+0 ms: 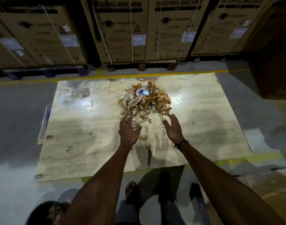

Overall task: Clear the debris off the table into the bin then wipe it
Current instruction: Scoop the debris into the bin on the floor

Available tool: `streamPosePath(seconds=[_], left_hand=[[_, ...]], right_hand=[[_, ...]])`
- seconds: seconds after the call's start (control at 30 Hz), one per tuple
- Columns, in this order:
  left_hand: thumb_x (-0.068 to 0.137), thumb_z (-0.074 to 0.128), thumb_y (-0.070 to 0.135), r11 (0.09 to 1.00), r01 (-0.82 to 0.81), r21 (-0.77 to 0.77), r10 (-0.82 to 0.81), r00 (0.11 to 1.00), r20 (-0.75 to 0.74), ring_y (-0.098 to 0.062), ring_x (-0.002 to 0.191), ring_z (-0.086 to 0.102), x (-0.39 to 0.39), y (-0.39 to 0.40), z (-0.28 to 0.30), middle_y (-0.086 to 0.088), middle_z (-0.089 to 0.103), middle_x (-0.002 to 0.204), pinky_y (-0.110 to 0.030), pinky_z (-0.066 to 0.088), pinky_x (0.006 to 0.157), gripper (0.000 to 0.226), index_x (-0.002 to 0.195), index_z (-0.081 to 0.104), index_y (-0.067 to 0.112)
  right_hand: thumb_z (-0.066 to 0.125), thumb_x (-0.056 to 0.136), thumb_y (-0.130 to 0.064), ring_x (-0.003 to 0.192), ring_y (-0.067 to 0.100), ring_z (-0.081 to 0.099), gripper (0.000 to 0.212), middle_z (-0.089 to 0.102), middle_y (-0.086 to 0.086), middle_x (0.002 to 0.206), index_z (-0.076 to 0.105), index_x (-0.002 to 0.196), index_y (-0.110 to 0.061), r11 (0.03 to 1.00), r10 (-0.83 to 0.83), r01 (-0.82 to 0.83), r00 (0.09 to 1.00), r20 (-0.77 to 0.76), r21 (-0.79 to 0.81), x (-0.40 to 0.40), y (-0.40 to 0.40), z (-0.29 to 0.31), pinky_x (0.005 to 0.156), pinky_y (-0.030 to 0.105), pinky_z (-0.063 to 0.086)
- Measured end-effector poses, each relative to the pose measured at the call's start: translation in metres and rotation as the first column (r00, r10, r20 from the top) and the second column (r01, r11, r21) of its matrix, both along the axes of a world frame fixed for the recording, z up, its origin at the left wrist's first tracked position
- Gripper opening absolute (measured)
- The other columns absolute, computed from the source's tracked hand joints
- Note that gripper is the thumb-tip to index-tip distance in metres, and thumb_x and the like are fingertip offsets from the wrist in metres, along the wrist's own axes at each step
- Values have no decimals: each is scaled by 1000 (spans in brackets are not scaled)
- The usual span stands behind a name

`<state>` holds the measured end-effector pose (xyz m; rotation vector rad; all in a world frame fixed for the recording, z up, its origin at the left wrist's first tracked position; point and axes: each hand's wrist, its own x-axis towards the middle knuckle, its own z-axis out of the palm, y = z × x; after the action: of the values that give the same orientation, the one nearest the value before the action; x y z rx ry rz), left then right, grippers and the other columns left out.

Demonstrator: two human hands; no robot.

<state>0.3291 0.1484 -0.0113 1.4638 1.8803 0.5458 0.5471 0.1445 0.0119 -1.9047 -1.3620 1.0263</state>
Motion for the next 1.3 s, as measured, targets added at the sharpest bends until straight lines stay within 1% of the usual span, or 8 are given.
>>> streamPosePath(seconds=[0.13, 0.27, 0.43, 0.6, 0.8, 0.93, 1.07, 1.3], left_hand=[[95, 64, 40, 997, 23, -75, -26, 999, -37, -40, 159, 9, 13, 15, -27, -16, 14, 172, -62, 20, 121, 71, 159, 38, 23], [87, 57, 47, 993, 91, -80, -99, 990, -101, -43, 158, 8, 29, 15, -50, -16, 13, 172, -66, 26, 119, 79, 160, 37, 25], [91, 55, 47, 973, 232, -3, -231, 966, -115, -41, 160, 6, 54, 5, -61, -10, 10, 175, -63, 21, 121, 76, 162, 33, 32], [93, 41, 55, 948, 318, 30, -313, 944, -100, -32, 160, 14, 64, -7, -55, -5, 18, 174, -59, 24, 123, 70, 160, 36, 34], [95, 59, 43, 921, 330, 206, -276, 928, -250, -27, 148, 36, 57, 8, -39, -4, 36, 162, -47, 38, 111, 59, 151, 47, 30], [101, 51, 47, 899, 422, 118, -391, 893, -221, -29, 158, 19, 66, 42, -45, -6, 19, 173, -50, 27, 122, 64, 161, 34, 31], [105, 45, 52, 853, 522, 29, -506, 838, -203, -30, 161, 12, 72, 46, -63, -4, 13, 175, -53, 17, 128, 67, 165, 24, 31], [103, 40, 49, 823, 557, 111, -540, 828, -147, -30, 158, 25, 49, 8, -74, -6, 32, 168, -55, 28, 124, 59, 155, 45, 23]], right_hand=[[62, 103, -24, 157, 31, 22, 50, 26, 18, 168, 50, 150, -10, 995, 92, -96, 989, 117, 33, 24, 42, -26, 122, 39, 25], [66, 100, -17, 151, 34, 32, 55, 21, 22, 168, 48, 152, -10, 974, 216, -226, 958, 189, 32, 38, 83, -43, 107, 27, 34], [60, 102, -32, 157, 36, 21, 61, 22, 20, 169, 41, 157, -13, 901, 432, -428, 872, 229, -72, 37, 102, -71, 124, 46, 26], [47, 99, -40, 158, 29, 20, 62, 24, 13, 170, 40, 157, -19, 856, 513, -515, 832, 210, -51, 36, 64, -68, 123, 47, 30], [50, 103, -29, 148, 33, 34, 44, 32, 8, 165, 50, 146, -22, 867, 381, -460, 860, 338, 192, 48, 78, -49, 110, 49, 45], [43, 102, -43, 155, 36, 23, 57, 23, 9, 170, 43, 154, -21, 853, 439, -510, 816, 375, 110, 45, 119, -62, 122, 54, 31], [43, 105, -37, 156, 35, 19, 57, 20, 10, 171, 37, 159, -19, 824, 490, -561, 777, 395, 79, 44, 110, -81, 125, 54, 26], [44, 109, -30, 157, 28, 22, 52, 20, 7, 172, 38, 158, -17, 839, 463, -534, 804, 373, 110, 41, 37, -89, 125, 45, 28]])
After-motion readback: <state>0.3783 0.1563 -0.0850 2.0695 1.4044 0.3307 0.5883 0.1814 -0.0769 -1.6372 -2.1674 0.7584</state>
